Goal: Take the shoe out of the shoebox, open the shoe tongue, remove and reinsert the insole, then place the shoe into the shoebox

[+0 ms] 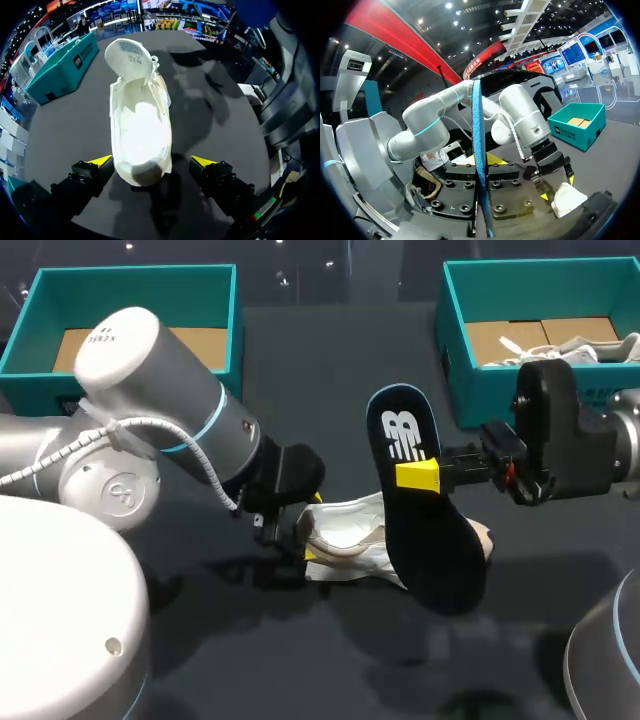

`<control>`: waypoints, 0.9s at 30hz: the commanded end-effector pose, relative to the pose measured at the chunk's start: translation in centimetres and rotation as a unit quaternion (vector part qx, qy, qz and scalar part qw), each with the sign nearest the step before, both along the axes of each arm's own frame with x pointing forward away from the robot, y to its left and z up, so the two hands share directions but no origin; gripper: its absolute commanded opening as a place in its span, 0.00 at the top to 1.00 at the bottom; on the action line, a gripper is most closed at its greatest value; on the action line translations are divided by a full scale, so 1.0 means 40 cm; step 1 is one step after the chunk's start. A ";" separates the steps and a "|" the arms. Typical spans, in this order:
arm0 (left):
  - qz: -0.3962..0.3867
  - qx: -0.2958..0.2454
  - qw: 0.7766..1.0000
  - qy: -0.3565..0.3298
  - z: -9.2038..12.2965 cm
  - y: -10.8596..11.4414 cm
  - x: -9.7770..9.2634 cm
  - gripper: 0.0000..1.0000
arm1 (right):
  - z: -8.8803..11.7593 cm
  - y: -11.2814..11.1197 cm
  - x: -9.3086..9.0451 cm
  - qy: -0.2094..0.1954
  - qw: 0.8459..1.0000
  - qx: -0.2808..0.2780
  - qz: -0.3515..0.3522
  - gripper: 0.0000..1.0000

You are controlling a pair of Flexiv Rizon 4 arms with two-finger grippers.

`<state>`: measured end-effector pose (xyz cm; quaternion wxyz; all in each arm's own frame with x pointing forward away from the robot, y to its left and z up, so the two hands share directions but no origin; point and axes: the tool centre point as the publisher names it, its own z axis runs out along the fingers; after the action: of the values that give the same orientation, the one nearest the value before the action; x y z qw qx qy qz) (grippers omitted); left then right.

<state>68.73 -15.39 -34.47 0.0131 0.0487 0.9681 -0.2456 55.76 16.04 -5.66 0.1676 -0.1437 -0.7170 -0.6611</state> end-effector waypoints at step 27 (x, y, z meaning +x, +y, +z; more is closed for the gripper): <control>0.033 0.212 0.977 -0.017 0.006 -0.031 0.028 0.00 | -0.003 0.004 0.001 0.000 1.000 0.000 0.000 1.00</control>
<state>69.68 -16.33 -34.85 0.0278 0.0233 0.9979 -0.0538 55.76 16.04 -5.67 0.1675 -0.1438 -0.7170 -0.6612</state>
